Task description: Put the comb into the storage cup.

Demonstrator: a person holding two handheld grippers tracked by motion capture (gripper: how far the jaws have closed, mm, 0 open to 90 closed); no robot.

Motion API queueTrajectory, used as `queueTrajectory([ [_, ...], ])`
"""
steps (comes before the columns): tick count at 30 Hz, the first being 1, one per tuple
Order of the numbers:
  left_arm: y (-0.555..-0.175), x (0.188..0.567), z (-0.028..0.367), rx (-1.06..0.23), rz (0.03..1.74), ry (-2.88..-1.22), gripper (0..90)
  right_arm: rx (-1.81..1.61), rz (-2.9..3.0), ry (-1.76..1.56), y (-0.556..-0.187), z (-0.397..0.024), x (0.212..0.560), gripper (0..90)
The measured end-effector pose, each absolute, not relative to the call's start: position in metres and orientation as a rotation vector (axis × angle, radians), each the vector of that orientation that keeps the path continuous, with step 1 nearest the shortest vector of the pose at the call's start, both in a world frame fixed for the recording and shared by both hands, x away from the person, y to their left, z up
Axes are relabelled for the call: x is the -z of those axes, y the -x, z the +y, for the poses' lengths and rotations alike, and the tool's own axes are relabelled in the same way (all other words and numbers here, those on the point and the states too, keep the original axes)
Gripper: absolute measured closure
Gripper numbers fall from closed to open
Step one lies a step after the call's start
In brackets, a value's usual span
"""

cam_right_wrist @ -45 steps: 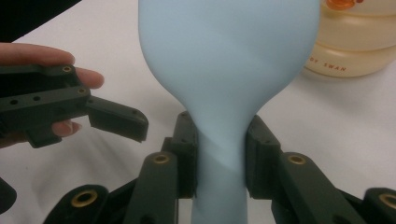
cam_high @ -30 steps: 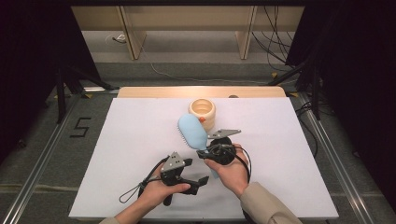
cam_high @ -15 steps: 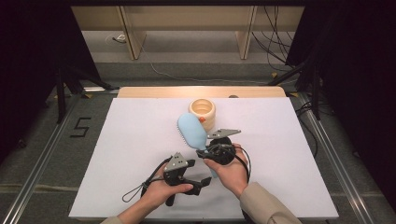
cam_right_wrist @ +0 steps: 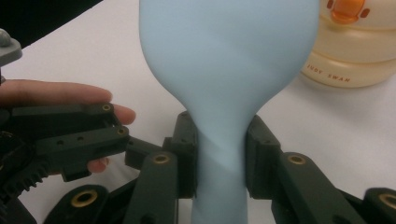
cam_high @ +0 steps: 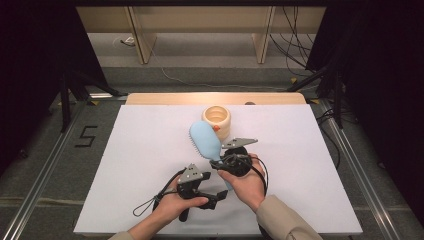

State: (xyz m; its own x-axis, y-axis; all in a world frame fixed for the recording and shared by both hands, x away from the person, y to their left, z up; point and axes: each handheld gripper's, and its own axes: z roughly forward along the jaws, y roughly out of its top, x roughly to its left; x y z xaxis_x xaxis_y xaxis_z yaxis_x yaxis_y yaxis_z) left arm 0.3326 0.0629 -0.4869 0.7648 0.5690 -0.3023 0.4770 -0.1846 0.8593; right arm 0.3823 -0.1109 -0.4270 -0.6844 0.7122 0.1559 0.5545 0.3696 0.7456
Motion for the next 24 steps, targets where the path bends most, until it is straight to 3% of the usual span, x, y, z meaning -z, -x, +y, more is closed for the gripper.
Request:
queueTrajectory([
  [24,-0.3319,0.4856,0.0554,-0.07,0.798,-1.821,12.9,-1.212,2.43,-1.145,-0.3819,-0.1107,0.4269,70.2],
])
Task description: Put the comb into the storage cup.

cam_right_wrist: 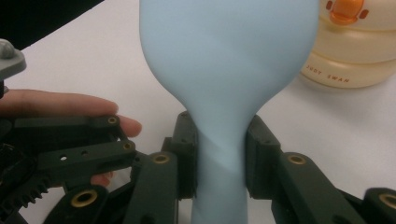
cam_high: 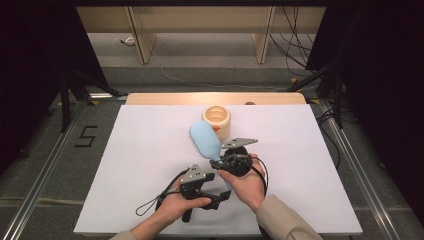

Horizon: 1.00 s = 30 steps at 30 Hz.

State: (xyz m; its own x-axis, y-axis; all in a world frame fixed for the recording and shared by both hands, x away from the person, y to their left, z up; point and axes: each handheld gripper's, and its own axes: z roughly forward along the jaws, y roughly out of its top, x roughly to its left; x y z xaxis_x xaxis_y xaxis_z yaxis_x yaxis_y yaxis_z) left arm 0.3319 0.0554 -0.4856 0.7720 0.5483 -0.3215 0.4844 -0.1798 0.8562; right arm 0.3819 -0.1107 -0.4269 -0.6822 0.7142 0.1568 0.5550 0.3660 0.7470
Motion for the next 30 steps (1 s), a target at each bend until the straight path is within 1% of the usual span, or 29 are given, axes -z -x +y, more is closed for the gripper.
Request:
queueTrajectory([
  [30,-0.3357,0.4884,0.0514,-0.054,0.815,-1.813,15.0,-1.24,2.412,-1.158,-0.3806,-0.108,0.4297,70.3],
])
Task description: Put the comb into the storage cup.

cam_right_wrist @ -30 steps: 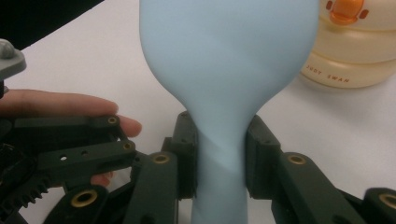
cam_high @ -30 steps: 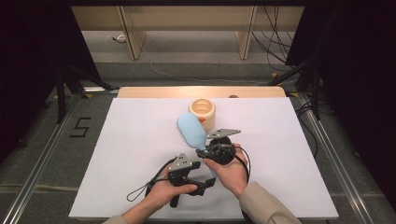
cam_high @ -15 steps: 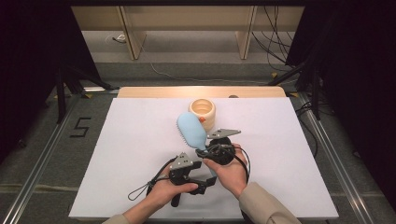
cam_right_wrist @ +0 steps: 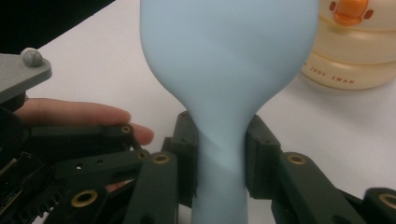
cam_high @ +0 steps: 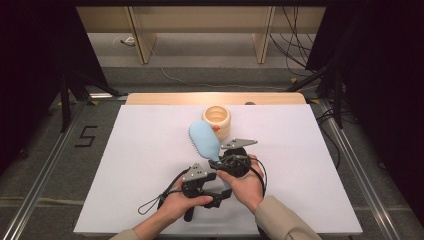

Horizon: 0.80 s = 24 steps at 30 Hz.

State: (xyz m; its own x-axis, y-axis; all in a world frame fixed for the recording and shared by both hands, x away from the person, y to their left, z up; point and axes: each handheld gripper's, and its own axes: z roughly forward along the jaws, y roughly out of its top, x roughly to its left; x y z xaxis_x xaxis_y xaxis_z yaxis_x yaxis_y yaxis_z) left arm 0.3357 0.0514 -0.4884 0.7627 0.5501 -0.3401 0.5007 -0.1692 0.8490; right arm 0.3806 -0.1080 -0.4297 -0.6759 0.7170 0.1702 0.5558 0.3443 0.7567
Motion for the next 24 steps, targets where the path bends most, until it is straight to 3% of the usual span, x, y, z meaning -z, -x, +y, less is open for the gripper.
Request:
queueTrajectory([
  [24,-0.338,0.487,0.0482,-0.053,0.829,-1.788,15.7,-1.247,2.415,-1.158,-0.3793,-0.1051,0.4315,70.2],
])
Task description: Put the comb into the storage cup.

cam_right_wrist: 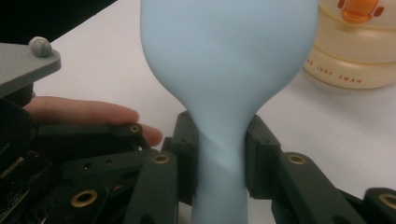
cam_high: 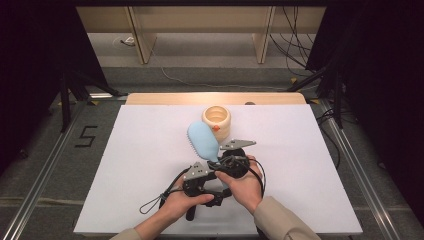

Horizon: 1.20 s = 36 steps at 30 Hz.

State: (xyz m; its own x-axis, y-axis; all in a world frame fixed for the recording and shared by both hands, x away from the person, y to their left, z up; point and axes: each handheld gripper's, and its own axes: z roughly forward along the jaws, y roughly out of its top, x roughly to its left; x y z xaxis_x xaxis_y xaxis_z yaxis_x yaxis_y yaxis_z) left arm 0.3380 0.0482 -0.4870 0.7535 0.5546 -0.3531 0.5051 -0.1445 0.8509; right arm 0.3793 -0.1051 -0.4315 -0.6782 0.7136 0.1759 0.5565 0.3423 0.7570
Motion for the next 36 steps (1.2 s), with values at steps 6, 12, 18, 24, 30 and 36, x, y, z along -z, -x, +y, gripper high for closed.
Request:
queueTrajectory([
  [6,-0.3393,0.4873,0.0482,-0.057,0.836,-1.785,16.1,-1.249,2.414,-1.154,-0.379,-0.1046,0.4316,70.2],
  [12,-0.3393,0.4868,0.0468,-0.046,0.847,-1.769,16.5,-1.252,2.41,-1.153,-0.3788,-0.1046,0.4317,70.3],
  [18,-0.3398,0.4871,0.0463,-0.053,0.859,-1.767,17.0,-1.254,2.414,-1.154,-0.3783,-0.1038,0.4321,70.3],
  [24,-0.3406,0.4876,0.0459,-0.056,0.874,-1.761,17.9,-1.261,2.412,-1.156,-0.3779,-0.1025,0.4321,70.2],
  [30,-0.3413,0.4879,0.0457,-0.054,0.882,-1.756,18.6,-1.26,2.412,-1.153,-0.3778,-0.1025,0.4321,70.2],
  [36,-0.3417,0.4877,0.0457,-0.055,0.89,-1.75,19.1,-1.26,2.414,-1.151,-0.3775,-0.1021,0.4321,70.2],
])
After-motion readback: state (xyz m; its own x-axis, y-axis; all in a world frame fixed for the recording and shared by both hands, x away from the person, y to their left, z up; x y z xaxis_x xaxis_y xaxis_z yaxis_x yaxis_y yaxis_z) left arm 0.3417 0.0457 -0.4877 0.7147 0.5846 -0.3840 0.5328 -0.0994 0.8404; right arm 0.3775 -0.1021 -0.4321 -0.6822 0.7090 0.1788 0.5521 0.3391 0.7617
